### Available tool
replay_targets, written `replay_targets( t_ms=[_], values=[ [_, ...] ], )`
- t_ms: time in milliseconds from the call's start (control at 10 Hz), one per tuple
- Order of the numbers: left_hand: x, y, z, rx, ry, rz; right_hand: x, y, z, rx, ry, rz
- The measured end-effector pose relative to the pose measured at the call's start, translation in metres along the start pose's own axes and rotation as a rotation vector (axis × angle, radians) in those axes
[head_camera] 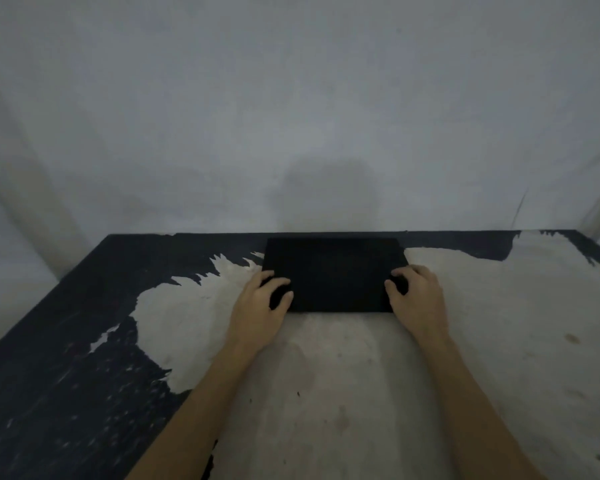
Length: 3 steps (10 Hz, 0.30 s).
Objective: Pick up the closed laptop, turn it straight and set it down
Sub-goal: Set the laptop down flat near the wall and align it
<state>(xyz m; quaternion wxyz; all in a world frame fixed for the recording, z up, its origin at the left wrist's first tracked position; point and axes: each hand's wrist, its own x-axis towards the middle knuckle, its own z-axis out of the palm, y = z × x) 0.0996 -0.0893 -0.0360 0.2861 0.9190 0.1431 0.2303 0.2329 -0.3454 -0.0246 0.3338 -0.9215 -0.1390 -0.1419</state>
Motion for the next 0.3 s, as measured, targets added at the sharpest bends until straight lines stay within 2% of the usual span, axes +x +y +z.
replay_targets(
  t_ms=[100,300],
  values=[
    [-0.005,0.007,-0.008,0.015,0.113,0.045,-0.007,-0.013,-0.003,0.002,0.011,-0.031],
    [0.006,0.026,-0.038,0.008,0.158,0.126,0.002,-0.052,-0.022,0.159,-0.083,-0.062]
  ],
)
